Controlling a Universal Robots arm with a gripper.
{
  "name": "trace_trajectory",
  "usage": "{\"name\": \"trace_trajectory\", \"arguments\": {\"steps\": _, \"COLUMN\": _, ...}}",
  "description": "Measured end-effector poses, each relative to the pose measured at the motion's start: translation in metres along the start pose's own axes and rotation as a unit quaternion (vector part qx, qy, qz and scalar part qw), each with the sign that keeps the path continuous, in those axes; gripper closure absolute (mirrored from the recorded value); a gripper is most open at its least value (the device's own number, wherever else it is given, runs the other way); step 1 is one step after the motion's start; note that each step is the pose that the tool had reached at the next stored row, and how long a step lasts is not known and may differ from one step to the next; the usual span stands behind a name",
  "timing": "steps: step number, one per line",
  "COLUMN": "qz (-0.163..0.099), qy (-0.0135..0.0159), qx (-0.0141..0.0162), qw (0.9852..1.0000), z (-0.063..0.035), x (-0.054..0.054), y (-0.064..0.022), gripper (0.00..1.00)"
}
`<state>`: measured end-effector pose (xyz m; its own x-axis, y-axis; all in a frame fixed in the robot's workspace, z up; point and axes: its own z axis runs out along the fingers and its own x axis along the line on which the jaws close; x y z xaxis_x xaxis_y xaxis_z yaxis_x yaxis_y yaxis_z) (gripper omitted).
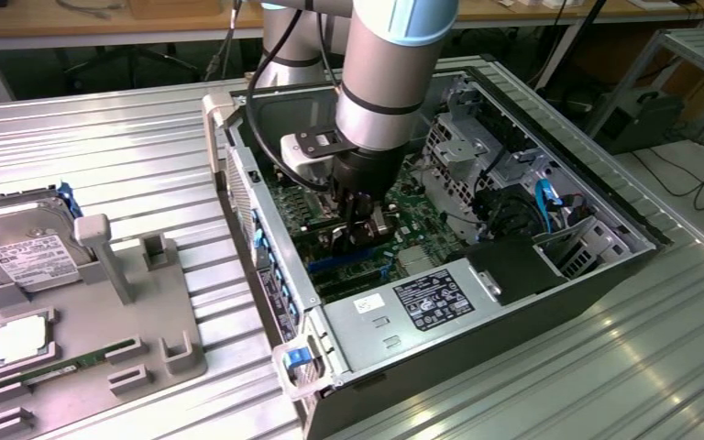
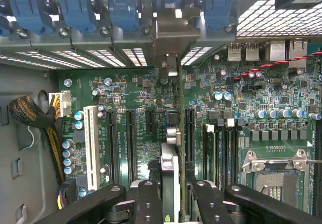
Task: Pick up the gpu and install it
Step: 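Insert the gpu into the slot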
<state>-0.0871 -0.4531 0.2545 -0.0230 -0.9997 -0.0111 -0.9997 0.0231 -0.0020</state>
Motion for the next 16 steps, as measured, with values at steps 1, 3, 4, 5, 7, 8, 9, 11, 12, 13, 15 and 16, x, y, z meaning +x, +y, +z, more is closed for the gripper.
{"name": "trace_trajectory", "arguments": {"steps": 1, "qz": 0.000, "qy": 0.0000, "qx": 0.0000, "qw": 1.0000, "z": 0.0000, "x": 0.0001, "y": 0.0000, "gripper": 0.72}}
{"name": "trace_trajectory", "arguments": {"steps": 3, "qz": 0.000, "qy": 0.0000, "qx": 0.0000, "qw": 1.0000, "z": 0.0000, "x": 0.0004, "y": 0.0000, "gripper": 0.72}}
{"name": "trace_trajectory", "arguments": {"steps": 4, "qz": 0.000, "qy": 0.0000, "qx": 0.0000, "qw": 1.0000, "z": 0.0000, "x": 0.0004, "y": 0.0000, "gripper": 0.72}}
{"name": "trace_trajectory", "arguments": {"steps": 5, "qz": 0.000, "qy": 0.0000, "qx": 0.0000, "qw": 1.0000, "z": 0.0000, "x": 0.0004, "y": 0.0000, "gripper": 0.72}}
{"name": "trace_trajectory", "arguments": {"steps": 7, "qz": 0.000, "qy": 0.0000, "qx": 0.0000, "qw": 1.0000, "z": 0.0000, "x": 0.0004, "y": 0.0000, "gripper": 0.72}}
{"name": "trace_trajectory", "arguments": {"steps": 8, "qz": 0.001, "qy": 0.0000, "qx": 0.0000, "qw": 1.0000, "z": 0.0000, "x": 0.0005, "y": 0.0000, "gripper": 0.72}}
{"name": "trace_trajectory", "arguments": {"steps": 9, "qz": 0.001, "qy": 0.0000, "qx": 0.0000, "qw": 1.0000, "z": 0.0000, "x": 0.0005, "y": 0.0000, "gripper": 0.72}}
{"name": "trace_trajectory", "arguments": {"steps": 11, "qz": 0.001, "qy": 0.0001, "qx": 0.0000, "qw": 1.0000, "z": 0.0000, "x": 0.0005, "y": 0.0000, "gripper": 0.72}}
{"name": "trace_trajectory", "arguments": {"steps": 12, "qz": 0.001, "qy": 0.0000, "qx": 0.0000, "qw": 1.0000, "z": 0.0000, "x": 0.0005, "y": 0.0000, "gripper": 0.72}}
{"name": "trace_trajectory", "arguments": {"steps": 13, "qz": 0.001, "qy": 0.0000, "qx": 0.0000, "qw": 1.0000, "z": 0.0000, "x": 0.0005, "y": 0.0000, "gripper": 0.72}}
{"name": "trace_trajectory", "arguments": {"steps": 15, "qz": 0.001, "qy": 0.0000, "qx": 0.0000, "qw": 1.0000, "z": 0.0001, "x": 0.0005, "y": 0.0000, "gripper": 0.72}}
{"name": "trace_trajectory", "arguments": {"steps": 16, "qz": 0.001, "qy": -0.0001, "qx": 0.0001, "qw": 1.0000, "z": 0.0005, "x": 0.0005, "y": 0.0000, "gripper": 0.72}}
